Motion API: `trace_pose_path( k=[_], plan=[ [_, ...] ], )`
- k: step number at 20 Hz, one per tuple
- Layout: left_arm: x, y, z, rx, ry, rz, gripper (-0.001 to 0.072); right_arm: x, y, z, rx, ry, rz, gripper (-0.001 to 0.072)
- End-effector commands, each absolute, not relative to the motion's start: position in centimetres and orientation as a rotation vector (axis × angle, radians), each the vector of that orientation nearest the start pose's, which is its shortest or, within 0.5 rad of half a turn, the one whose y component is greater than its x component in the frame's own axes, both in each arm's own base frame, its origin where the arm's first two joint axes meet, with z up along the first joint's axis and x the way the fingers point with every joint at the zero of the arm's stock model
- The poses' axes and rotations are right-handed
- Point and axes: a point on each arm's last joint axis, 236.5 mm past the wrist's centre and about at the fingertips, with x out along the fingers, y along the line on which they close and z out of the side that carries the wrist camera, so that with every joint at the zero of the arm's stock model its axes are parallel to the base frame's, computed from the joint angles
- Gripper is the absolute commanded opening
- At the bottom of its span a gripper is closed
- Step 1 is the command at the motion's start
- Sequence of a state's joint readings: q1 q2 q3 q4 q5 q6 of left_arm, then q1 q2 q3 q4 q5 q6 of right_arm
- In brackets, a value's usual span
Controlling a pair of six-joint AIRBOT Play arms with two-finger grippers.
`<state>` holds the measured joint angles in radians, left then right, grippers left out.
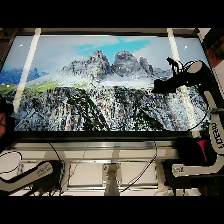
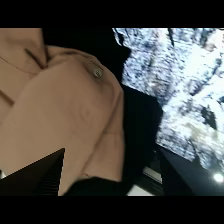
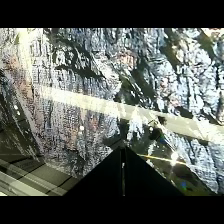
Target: Fold the clothes and pants, and hang the long-sleeved shirts on hangers.
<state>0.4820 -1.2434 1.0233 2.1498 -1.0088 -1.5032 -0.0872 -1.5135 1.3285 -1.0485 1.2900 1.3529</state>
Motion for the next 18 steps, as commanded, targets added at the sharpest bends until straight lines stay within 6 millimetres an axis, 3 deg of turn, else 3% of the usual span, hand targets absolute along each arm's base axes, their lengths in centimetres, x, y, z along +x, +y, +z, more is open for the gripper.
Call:
trace_pose_path(
  k=[1,6,11,15,18],
  plan=[
    [29.1,30.4,0.1,0.393,1.356,0.621,0.0661,41.2,9.0,0.4,0.428,1.35,0.414,0.0016],
    [26.9,32.3,-2.8,0.331,1.437,0.644,0.0653,41.6,10.6,1.6,0.508,1.323,0.461,0.0016],
    [27.2,32.5,-3.7,0.331,1.442,0.633,0.0625,41.6,10.7,1.6,0.511,1.322,0.463,0.0016],
    [27.2,32.6,-3.6,0.333,1.437,0.633,0.0002,41.6,10.7,1.6,0.511,1.322,0.463,0.0016],
    [26.8,32.4,-3.1,0.32,1.445,0.65,0.0007,41.6,10.7,1.7,0.511,1.321,0.463,0.0015]
  ],
)
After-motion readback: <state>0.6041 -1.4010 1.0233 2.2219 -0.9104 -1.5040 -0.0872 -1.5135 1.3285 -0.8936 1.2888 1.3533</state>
